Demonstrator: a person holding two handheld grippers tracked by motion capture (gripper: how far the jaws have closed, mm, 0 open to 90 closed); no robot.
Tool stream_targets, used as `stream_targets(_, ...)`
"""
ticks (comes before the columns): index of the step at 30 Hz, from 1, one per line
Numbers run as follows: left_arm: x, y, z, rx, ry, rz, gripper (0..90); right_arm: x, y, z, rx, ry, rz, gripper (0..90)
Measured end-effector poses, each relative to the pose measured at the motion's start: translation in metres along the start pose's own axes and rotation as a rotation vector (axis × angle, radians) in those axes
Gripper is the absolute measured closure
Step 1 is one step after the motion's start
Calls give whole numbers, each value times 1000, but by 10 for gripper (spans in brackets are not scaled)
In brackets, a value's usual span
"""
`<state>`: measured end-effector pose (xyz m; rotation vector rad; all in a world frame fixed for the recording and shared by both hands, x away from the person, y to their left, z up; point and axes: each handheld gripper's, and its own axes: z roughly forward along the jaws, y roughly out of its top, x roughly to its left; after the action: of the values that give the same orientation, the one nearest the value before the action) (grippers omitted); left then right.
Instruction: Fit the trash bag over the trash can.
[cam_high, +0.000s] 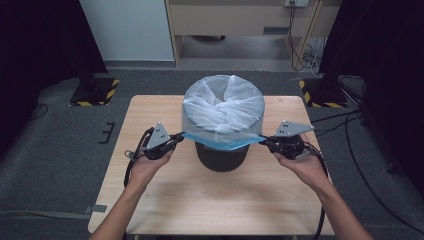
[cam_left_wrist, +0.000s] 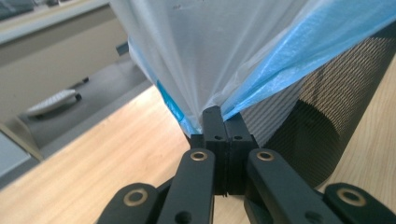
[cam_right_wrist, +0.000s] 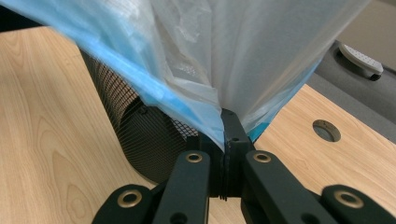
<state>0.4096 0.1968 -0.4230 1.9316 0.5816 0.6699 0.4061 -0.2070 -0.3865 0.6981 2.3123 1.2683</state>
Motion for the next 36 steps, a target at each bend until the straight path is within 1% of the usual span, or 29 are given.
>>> stream_targets(1,0,-2,1,4,0,-7,900,1,0,1,4,-2,-8,900)
stream_targets(4,0,-7,3,9,3,-20,900,-1,-4,4,18,-11,-6,900)
stream_targets(6,1,-11,4,20,5,-20,900,-5,-7,6,23,-18,9,900)
stream_targets(7,2,-12,3,25,7,-20,900,-7,-10,8,15,-22,23,900)
stream_targets(11,4,-20,4,27,8,-48,900,-11,-18,13,17,-28,55,900)
stream_targets(13,4,-22,4,30,6,-50,900,-12,-23,16,13,-26,72,900)
stream_targets(16,3,-24,7,42,4,-48,900,-14,-27,18,19,-28,77,900)
stream_targets(19,2,-25,8,42,2,-54,900,-16,-30,20,23,-27,85,896)
stream_targets(20,0,-26,7,56,9,-76,900,-16,-30,19,21,-27,87,893)
stream_targets(23,0,-26,7,54,9,-76,900,-16,-30,20,15,-25,98,888)
stream_targets(24,1,-26,7,38,6,-59,900,-16,-30,20,19,-26,97,876)
stream_targets(25,1,-25,7,36,7,-61,900,-16,-29,20,19,-23,101,856)
stream_targets(27,1,-25,4,28,8,-68,900,-14,-28,19,13,-21,106,757)
stream_targets(28,-1,-25,1,37,15,-84,900,-13,-28,17,12,-20,115,680)
stream_targets(29,1,-24,1,19,9,-70,900,-12,-27,15,8,-25,119,611)
stream_targets(30,1,-24,1,15,9,-69,900,-10,-26,12,2,-20,122,541)
stream_targets(31,3,-23,1,14,3,-75,900,-8,-25,10,0,-21,126,493)
stream_targets(32,2,-23,0,34,8,-93,900,-7,-24,6,-1,-14,135,420)
stream_targets(33,5,-21,0,24,7,-65,900,-6,-23,4,6,-11,135,387)
stream_targets(34,5,-20,0,14,6,-67,899,-5,-21,0,-1,-4,130,361)
stream_targets(35,5,-19,-1,3,1,-74,899,-4,-20,-4,-17,-7,131,329)
stream_targets(36,5,-18,-1,3,0,-70,899,-3,-19,-9,-30,-3,136,295)
